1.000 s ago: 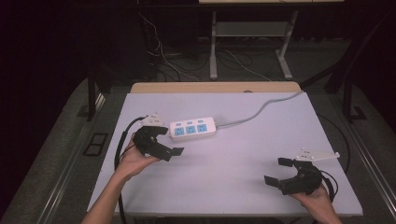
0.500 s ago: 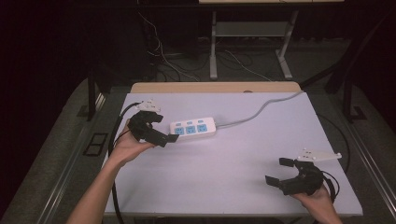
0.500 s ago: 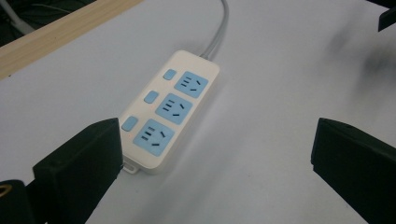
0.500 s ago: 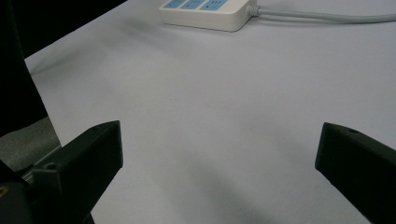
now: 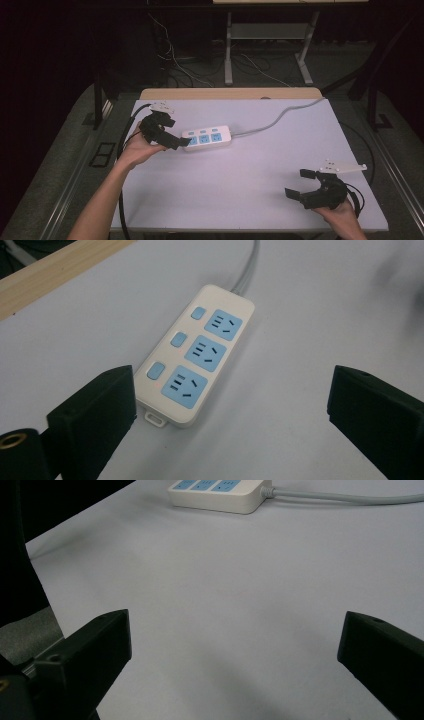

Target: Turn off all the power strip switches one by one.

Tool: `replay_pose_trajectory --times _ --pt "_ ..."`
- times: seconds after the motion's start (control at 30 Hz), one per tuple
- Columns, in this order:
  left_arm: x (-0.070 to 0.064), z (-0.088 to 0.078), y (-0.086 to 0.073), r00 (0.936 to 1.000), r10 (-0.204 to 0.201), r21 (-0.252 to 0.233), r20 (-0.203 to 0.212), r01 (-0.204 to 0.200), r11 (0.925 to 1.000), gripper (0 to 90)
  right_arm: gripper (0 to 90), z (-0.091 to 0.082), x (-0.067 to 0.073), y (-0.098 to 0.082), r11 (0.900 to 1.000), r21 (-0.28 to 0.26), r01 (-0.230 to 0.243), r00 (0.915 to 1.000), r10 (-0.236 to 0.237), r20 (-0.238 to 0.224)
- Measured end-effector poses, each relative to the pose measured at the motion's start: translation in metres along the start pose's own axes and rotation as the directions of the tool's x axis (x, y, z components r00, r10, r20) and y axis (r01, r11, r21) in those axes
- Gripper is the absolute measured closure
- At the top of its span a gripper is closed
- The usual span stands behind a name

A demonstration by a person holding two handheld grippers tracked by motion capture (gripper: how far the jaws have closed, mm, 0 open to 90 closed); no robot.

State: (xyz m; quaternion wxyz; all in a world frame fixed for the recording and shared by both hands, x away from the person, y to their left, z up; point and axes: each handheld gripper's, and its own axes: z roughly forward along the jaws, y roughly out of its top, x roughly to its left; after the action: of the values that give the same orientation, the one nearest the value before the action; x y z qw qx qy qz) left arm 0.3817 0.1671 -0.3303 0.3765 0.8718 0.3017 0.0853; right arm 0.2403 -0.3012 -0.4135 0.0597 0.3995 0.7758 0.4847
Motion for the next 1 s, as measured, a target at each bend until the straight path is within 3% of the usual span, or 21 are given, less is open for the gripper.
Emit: replay_pose_trajectory --times 0.27,0.43,0.53,0.57,0.6,0.63,0.67,0.7,0.97,1.0 --pt "0.007 0.009 0.004 0.9997 0.024 0.045 -0.003 -0.024 0.9987 13.0 0.6 -0.001 0.000 0.000 1.000 -0.001 -0.003 1.0000 0.003 0.001" --pt "0.009 0.015 0.008 0.9982 0.058 0.098 -0.017 -0.056 0.9936 18.1 0.6 -0.001 0.000 0.000 1.000 -0.001 -0.003 1.0000 0.003 0.002" --pt "0.011 0.017 0.012 0.9982 0.058 0.104 -0.017 -0.056 0.9930 29.7 0.7 -0.001 0.000 0.000 1.000 0.000 -0.001 1.0000 0.001 0.005" --pt "0.011 0.018 0.013 0.9983 0.054 0.111 -0.022 -0.052 0.9925 29.7 0.7 -0.001 0.000 0.000 1.000 0.000 -0.001 1.0000 0.001 0.005" --pt "0.011 0.019 0.014 0.9979 0.060 0.119 -0.024 -0.057 0.9913 37.7 0.7 -0.002 0.000 0.000 1.000 -0.003 0.001 1.0000 -0.001 0.008" --pt "0.011 0.019 0.016 0.9975 0.065 0.126 -0.027 -0.061 0.9901 37.7 0.7 -0.002 0.000 0.000 1.000 -0.003 0.001 1.0000 -0.001 0.008" --pt "0.011 0.020 0.017 0.9970 0.069 0.132 -0.034 -0.064 0.9892 47.6 0.7 -0.003 0.000 0.001 1.000 -0.007 -0.001 1.0000 0.002 0.007" --pt "0.011 0.021 0.018 0.9968 0.069 0.134 -0.040 -0.063 0.9890 47.6 0.7 -0.003 0.000 0.001 1.000 -0.007 -0.001 1.0000 0.002 0.007" --pt "0.019 0.033 0.025 0.9963 0.060 0.168 -0.061 -0.049 0.9845 77.5 0.7 -0.003 0.000 0.000 1.000 -0.005 0.000 1.0000 0.000 0.009" --pt "0.020 0.034 0.025 0.9965 0.057 0.167 -0.060 -0.046 0.9849 77.5 0.7 -0.003 0.000 0.000 1.000 -0.005 0.000 1.0000 0.000 0.009"
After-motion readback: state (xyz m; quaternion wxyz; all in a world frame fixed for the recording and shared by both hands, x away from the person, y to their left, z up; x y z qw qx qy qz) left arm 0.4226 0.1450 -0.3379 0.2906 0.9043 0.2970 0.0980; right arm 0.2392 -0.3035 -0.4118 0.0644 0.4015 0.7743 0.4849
